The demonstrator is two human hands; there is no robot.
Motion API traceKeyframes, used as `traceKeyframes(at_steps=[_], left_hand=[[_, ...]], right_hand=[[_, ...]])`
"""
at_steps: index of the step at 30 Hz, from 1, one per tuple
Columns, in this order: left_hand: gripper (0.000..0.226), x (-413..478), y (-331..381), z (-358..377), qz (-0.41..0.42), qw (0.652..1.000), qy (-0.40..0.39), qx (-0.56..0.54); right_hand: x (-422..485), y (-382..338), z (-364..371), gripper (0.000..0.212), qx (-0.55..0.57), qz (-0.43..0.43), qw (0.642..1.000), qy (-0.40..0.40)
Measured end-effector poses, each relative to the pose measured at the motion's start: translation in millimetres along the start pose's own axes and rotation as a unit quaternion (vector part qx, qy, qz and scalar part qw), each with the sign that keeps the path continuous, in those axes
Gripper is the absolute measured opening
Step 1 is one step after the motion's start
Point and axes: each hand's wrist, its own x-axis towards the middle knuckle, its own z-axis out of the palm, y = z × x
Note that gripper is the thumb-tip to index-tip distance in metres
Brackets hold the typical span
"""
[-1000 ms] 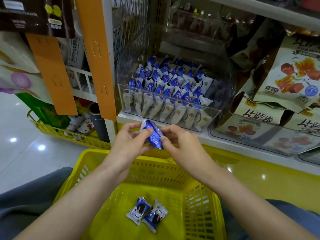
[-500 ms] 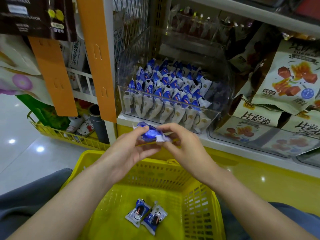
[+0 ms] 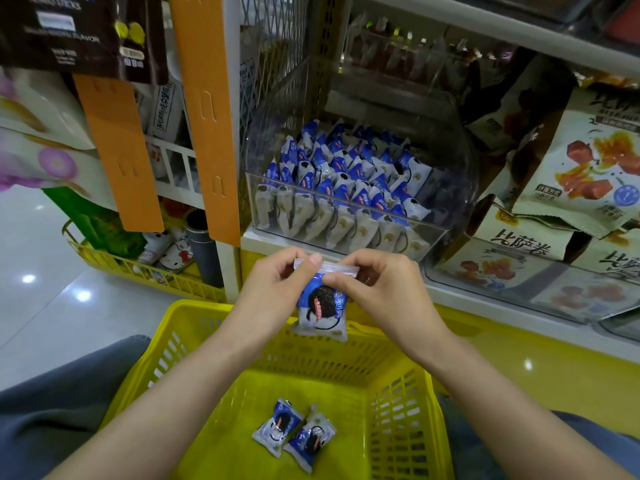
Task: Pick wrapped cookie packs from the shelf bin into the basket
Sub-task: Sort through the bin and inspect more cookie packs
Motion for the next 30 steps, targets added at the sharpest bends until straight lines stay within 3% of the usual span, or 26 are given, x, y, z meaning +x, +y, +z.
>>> traceKeyframes(at_steps=[3,5,8,11,15,18,20,22,26,28,30], left_hand=[[0.030,-1,1,1,-0.037,0.999,-0.013,-0.036],[0.025,-1,2,0,-0.063,0.995,-0.037,-0.072],[0.029,-1,1,0,-0.091,0.991,-0.061,-0.072],[0.026,0,-1,1,-0.085,0.992,-0.030,-0.092],[0.010,5,-2,-4,-0.037,0.991,0.054,-0.117],[0.008,6,-2,-8,0.008,0.992,0.096,-0.077],[0.014,5,0,-9,0.041,0.994,0.098,-0.038],[0.017,3,3,-10,0.077,0.993,0.088,0.020],[0.015,-2,3,-6,0.095,0.992,0.035,0.077],[0.015,-4,2,-4,0.080,0.993,0.010,0.083],[0.016,-4,3,-4,0.062,0.996,0.000,0.064]], right_hand=[[-3,-4,1,0.008,-0.074,-0.078,0.994,0.024],[-3,-4,1,0.010,-0.073,-0.083,0.993,0.040],[0,-4,-2,0.013,0.032,0.013,0.996,0.088],[6,-6,-5,0.014,0.184,0.139,0.967,0.107],[5,-8,-6,0.006,0.325,0.223,0.919,0.027],[0,-5,-3,0.013,0.235,0.232,0.938,-0.102],[-4,0,0,0.029,0.105,0.206,0.962,-0.145],[-6,1,4,0.041,0.029,0.151,0.981,-0.117],[-6,-6,6,0.015,0.096,0.047,0.994,-0.034],[-6,-7,6,0.003,0.067,-0.002,0.998,-0.005],[-7,-6,5,0.007,0.000,-0.051,0.998,0.020]])
